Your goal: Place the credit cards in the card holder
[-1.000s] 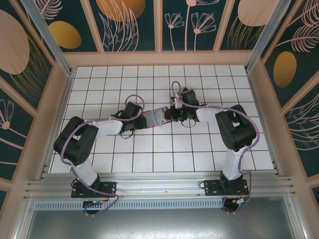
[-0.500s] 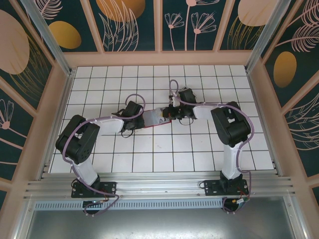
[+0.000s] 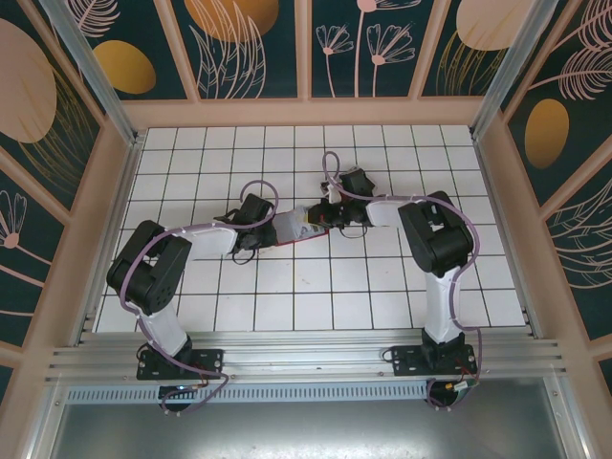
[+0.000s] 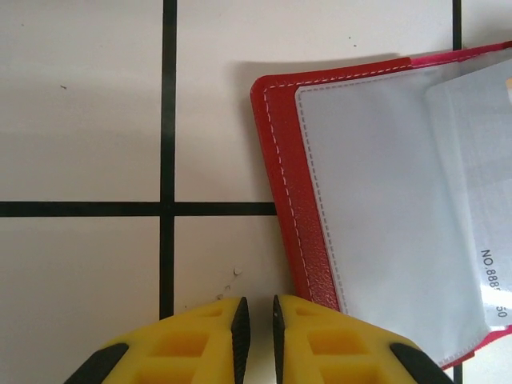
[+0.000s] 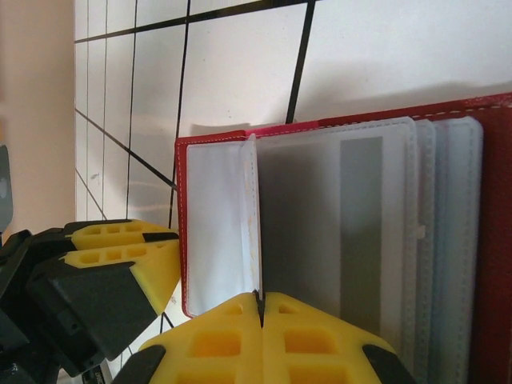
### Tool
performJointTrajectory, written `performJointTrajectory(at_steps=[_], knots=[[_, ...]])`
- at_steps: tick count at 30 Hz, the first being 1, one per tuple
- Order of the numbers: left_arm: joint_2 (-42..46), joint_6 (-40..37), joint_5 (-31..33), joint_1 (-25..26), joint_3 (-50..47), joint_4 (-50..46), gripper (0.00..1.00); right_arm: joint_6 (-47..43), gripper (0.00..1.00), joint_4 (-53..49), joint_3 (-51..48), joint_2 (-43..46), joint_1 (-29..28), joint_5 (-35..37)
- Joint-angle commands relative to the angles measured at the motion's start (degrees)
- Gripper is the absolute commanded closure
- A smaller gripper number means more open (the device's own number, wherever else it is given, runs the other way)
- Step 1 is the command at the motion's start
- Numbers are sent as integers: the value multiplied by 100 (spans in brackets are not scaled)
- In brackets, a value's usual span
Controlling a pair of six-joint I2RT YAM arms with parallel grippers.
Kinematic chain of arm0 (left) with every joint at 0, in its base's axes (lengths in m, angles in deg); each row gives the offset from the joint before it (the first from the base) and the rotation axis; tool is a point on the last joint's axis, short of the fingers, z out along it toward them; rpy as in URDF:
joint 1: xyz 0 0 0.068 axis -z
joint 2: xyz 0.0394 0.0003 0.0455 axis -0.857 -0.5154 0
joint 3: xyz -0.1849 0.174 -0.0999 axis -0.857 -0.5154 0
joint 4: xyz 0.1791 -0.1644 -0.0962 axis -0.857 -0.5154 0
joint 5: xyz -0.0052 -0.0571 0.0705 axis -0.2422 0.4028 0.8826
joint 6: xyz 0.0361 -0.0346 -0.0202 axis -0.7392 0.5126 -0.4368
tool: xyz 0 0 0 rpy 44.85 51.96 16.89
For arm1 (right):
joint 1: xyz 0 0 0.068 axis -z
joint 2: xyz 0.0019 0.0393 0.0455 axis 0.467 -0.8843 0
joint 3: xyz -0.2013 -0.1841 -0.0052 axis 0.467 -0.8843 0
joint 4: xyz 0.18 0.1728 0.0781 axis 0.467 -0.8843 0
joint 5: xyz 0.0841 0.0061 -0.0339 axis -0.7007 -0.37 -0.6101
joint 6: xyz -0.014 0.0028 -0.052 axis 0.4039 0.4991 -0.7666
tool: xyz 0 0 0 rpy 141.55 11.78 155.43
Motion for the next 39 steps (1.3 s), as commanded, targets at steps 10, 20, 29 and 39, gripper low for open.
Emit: performJointTrajectory(at_steps=[10, 20, 29, 39], knots=[[-376, -110, -209, -11, -14, 183, 79, -228, 96, -498, 427, -255, -512, 452], [-365, -101, -277, -5, 11, 241, 79, -626, 95, -1164, 824, -423, -905, 1052], [-253, -110, -218, -9, 9, 200, 79, -964, 92, -1678, 1146, -531, -1138, 1496], [241, -218, 224, -5, 200, -301, 79, -1187, 70, -2064, 1213, 155, -911, 1908]])
